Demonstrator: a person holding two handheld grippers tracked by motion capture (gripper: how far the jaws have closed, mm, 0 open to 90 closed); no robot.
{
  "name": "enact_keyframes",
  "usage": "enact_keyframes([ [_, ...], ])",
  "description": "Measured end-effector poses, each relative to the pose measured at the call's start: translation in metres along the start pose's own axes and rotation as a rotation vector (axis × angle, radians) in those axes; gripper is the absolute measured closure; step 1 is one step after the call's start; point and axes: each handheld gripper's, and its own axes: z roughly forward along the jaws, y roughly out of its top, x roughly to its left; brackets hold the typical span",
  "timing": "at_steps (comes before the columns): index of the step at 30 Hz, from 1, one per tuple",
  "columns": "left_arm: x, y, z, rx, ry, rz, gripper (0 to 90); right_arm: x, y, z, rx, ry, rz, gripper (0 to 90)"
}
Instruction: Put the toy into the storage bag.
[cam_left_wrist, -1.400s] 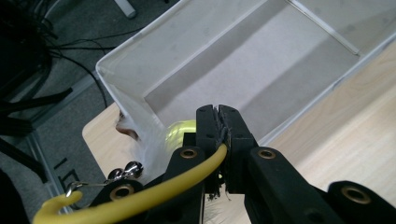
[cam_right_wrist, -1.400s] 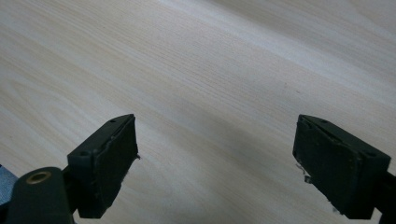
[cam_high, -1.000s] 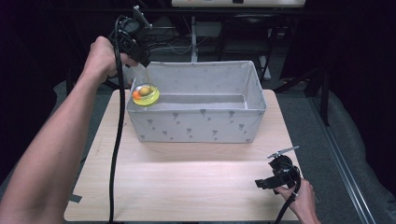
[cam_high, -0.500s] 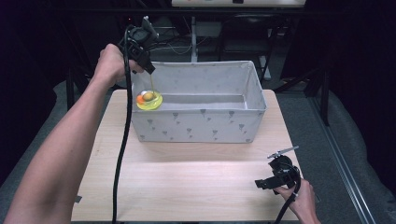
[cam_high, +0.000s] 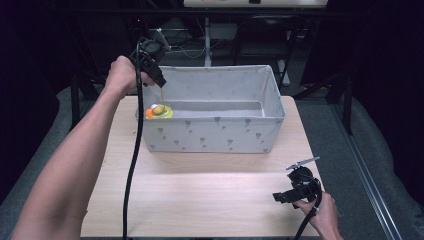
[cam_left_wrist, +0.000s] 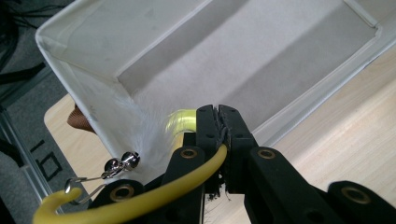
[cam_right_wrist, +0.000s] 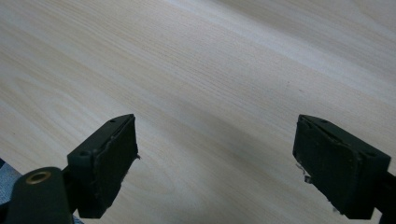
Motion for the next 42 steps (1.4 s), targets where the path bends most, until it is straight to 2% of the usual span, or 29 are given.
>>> enact_keyframes([
  [9,0.002,-0.009,0.018,0.033,-0.017,-0.012,87.7,0.000,0.000,0.000,-0.003,0.003,0.007,13.3],
  [15,0.004,-0.016,0.028,0.060,-0.013,-0.018,87.7,0.000,0.000,-0.001,0.007,0.002,-0.004,13.3],
  [19,0.007,-0.021,0.033,0.076,-0.014,-0.029,87.7,0.001,0.000,0.000,-0.004,0.008,0.003,13.3],
  [23,0.011,-0.028,0.040,0.096,-0.019,-0.044,87.7,0.000,0.000,-0.001,0.009,0.001,-0.009,13.3],
  [30,0.011,-0.034,0.050,0.131,-0.021,-0.066,87.7,0.002,0.000,0.000,0.003,0.004,0.000,13.3],
  [42,0.013,-0.042,0.071,0.197,-0.025,-0.091,87.5,0.000,0.000,0.000,0.004,-0.002,-0.012,13.3],
])
